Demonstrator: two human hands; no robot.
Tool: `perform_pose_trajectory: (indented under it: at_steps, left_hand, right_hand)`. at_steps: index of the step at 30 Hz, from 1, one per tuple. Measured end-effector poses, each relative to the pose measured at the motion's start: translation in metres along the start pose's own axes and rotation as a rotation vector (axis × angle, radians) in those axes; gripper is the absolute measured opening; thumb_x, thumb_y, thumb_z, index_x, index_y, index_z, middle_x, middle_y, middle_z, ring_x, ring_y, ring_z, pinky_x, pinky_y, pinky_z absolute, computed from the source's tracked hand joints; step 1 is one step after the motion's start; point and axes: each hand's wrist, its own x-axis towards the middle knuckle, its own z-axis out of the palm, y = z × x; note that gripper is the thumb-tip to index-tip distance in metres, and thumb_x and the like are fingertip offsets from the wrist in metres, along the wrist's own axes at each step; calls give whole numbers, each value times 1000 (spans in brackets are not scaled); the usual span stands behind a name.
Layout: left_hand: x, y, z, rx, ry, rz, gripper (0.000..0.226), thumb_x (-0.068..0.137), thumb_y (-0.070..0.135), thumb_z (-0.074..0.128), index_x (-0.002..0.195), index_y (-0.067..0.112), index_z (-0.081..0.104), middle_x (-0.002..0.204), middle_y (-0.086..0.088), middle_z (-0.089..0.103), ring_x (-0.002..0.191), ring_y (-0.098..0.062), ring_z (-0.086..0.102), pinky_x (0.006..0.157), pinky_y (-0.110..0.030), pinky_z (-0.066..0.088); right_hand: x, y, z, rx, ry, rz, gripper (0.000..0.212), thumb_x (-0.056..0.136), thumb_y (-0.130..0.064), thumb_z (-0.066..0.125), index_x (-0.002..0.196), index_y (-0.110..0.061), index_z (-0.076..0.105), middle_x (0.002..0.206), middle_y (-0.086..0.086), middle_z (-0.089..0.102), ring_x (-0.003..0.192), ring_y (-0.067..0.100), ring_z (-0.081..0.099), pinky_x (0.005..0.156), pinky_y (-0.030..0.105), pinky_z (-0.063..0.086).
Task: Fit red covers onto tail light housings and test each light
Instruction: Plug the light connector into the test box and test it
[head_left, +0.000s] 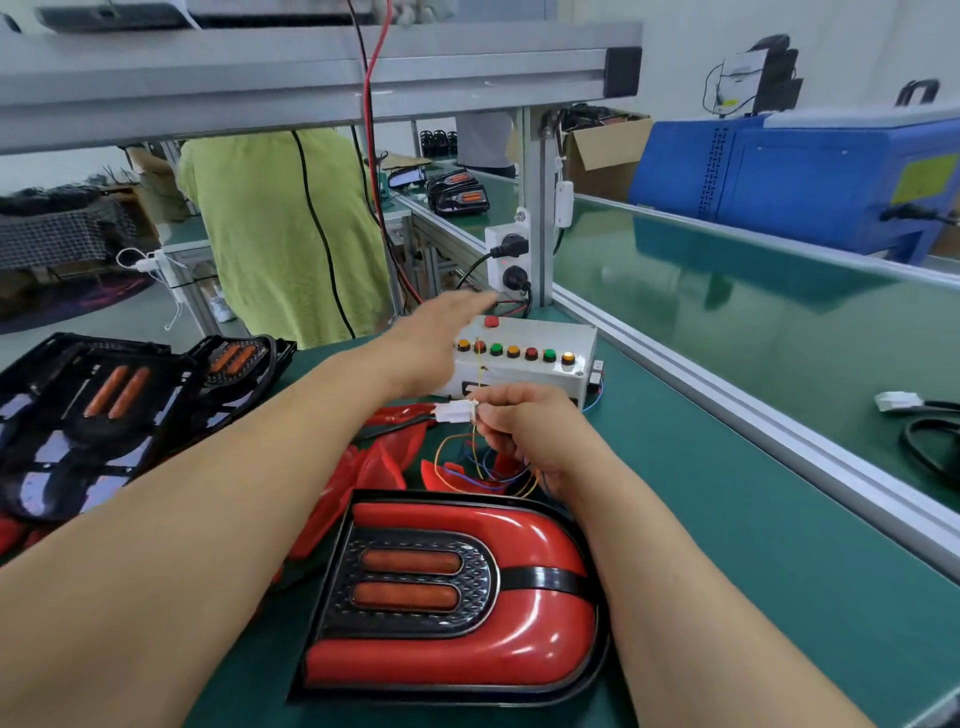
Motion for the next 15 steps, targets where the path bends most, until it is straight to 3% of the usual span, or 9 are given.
perform_pose_trajectory:
  at_steps: [4,7,11,15]
  left_hand:
    - [-13,-13,0,-46,14,-59,91,82,-20,35,155,33,20,163,5,17,147,-17,23,109,-23,24]
    - [-16,-10,6,-41,-9,-27,92,82,-20,35,155,35,20,160,2,24,145,-21,29,109,-31,33]
    - [-17,-5,6,-14,-22,-11,91,83,-18,36,155,34,18,159,-1,26,145,-21,27,108,-31,32]
    - [-14,6,7,102,-37,25,92,82,-17,38,155,35,19,159,-3,26,145,-23,24,111,-43,32]
  right_hand:
    - [-2,-3,1,-2,13,16,22,94,5,56,87,-10,69,62,-1,65,60,11,53,56,17,48]
    - [-4,-4,1,2,8,16,20,94,5,55,91,-8,69,67,2,64,60,11,52,56,16,48]
    - [-5,-5,0,-8,7,24,18,95,4,55,95,-7,69,70,3,64,60,10,53,57,17,48]
    - [-6,-6,1,-12,8,17,21,95,4,55,89,-11,68,69,2,64,61,10,53,59,17,48]
